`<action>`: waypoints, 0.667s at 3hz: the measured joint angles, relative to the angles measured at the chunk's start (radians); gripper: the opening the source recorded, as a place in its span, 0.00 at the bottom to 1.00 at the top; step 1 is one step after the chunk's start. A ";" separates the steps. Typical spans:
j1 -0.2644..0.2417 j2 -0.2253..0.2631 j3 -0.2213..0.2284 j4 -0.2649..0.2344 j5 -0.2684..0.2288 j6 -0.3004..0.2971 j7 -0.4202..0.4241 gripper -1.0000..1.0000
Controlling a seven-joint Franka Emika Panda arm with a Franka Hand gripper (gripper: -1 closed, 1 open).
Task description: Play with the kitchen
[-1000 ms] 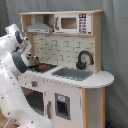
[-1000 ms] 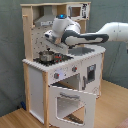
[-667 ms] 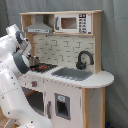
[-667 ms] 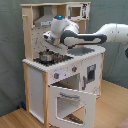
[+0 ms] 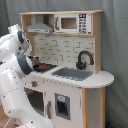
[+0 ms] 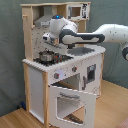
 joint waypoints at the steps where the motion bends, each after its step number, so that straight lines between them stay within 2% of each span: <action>1: -0.041 -0.001 0.054 0.004 0.014 -0.070 -0.037 1.00; 2: -0.055 -0.002 0.068 0.004 0.020 -0.092 -0.051 1.00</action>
